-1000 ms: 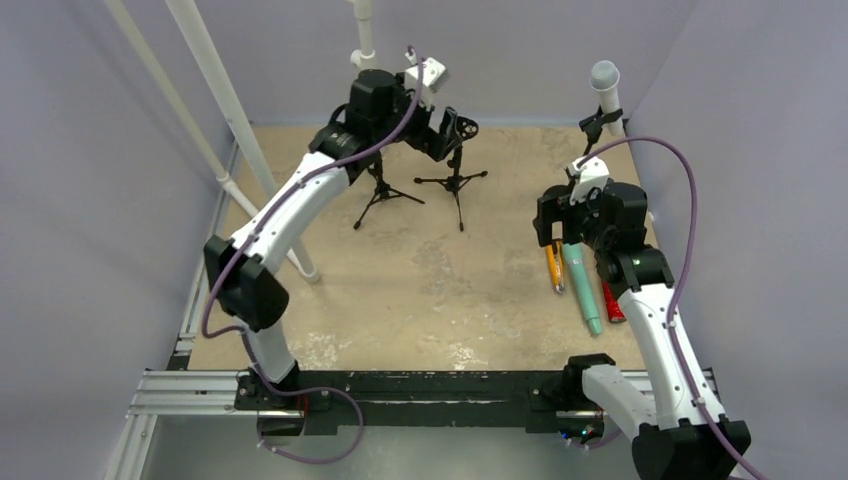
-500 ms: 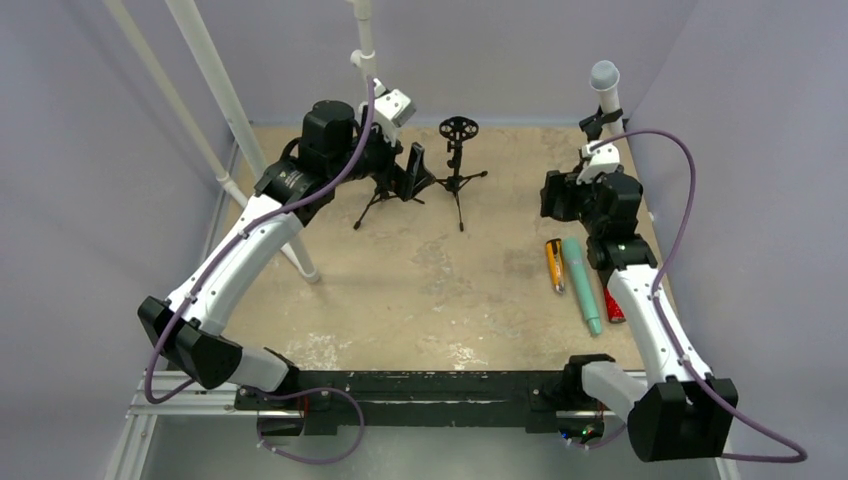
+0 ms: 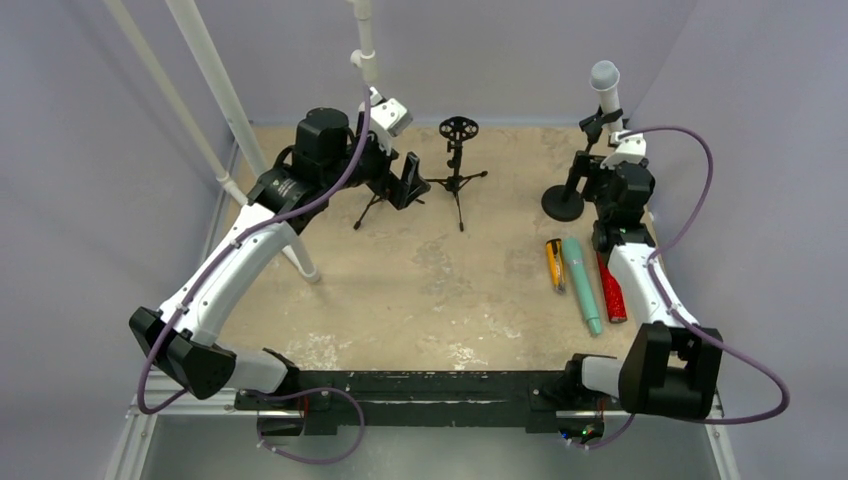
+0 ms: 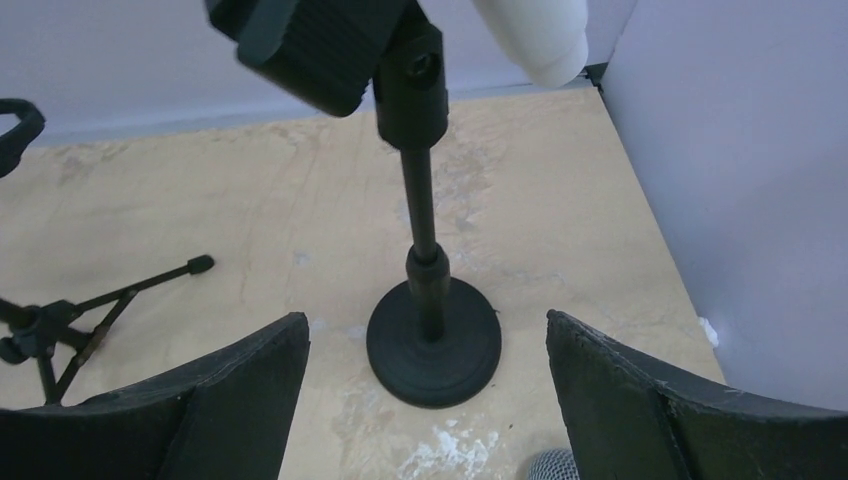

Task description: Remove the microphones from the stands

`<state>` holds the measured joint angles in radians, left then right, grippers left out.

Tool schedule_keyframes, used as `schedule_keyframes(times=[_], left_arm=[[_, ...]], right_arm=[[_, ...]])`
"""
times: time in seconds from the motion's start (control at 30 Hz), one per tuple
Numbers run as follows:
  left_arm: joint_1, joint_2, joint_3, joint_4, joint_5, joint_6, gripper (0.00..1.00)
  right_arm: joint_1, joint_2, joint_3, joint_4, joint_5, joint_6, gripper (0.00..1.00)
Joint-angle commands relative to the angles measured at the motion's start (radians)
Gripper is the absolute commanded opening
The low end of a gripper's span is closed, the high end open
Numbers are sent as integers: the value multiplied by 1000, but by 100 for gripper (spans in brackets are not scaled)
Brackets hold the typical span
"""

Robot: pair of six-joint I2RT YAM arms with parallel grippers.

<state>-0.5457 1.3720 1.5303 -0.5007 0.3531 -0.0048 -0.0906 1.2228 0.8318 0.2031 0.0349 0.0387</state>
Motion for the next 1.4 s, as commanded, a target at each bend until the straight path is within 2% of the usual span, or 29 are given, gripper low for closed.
schedule_keyframes(times=[0.0,0.23,0.7,1.0,1.33,1.37], left_arm=[[3,-9,-14,31,-2,26,100],[4,16,-13,34,-3,32,100],[3,99,22,37,16,20,100],[3,125,26,36,16,31,100],[3,127,31,34,18,33,100],[3,126,31,34,18,32,100]], right_arm=[[-27,63,62,146,8,48,84],[-40,170,76,292,-31,69,79],[-41,361,98,524,-63,7,67],[-41,416,71,617,-100,12,44],[-40,410,20,641,-150,28,1],[-40,404,14,639,-153,31,0]])
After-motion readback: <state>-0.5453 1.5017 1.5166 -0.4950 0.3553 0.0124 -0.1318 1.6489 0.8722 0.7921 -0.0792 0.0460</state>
